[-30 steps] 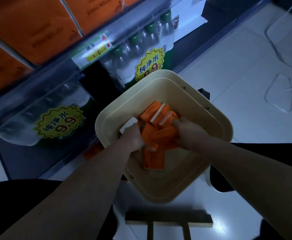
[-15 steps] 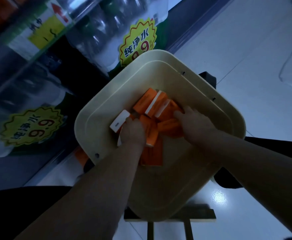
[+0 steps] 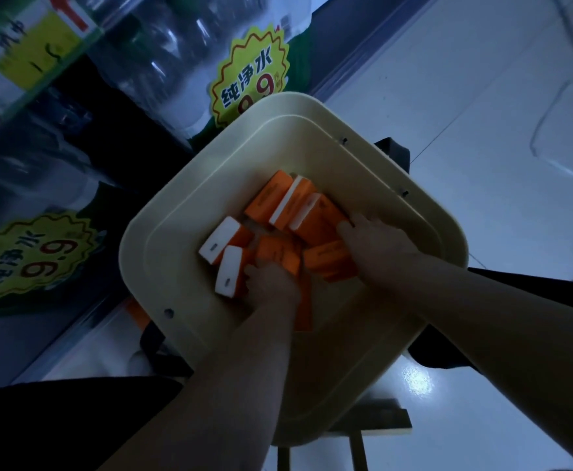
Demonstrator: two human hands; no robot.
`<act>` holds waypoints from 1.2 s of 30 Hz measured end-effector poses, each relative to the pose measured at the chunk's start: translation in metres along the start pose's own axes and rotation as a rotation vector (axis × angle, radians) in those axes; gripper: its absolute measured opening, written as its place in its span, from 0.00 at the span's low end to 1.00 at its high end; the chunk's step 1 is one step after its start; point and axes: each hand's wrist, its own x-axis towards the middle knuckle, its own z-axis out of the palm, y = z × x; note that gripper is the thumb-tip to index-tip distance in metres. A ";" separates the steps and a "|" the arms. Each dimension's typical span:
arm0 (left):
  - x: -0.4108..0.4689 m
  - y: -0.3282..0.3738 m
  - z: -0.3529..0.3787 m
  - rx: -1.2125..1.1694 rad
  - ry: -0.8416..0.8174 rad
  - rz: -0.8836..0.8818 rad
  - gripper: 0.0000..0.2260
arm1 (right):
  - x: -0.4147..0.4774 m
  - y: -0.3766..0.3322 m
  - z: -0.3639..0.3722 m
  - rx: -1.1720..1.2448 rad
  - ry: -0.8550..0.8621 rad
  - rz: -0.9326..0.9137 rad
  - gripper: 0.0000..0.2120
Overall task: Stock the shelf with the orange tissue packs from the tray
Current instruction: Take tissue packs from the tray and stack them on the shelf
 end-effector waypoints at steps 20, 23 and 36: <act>-0.008 -0.013 -0.006 -0.171 0.136 0.243 0.33 | -0.002 0.009 0.008 -0.088 0.051 -0.054 0.18; -0.018 -0.022 -0.025 -0.303 0.165 0.359 0.30 | -0.009 0.003 0.007 -0.026 0.051 -0.048 0.16; -0.093 -0.079 -0.140 -0.326 0.362 0.486 0.22 | -0.075 -0.068 -0.050 -0.149 0.274 -0.193 0.22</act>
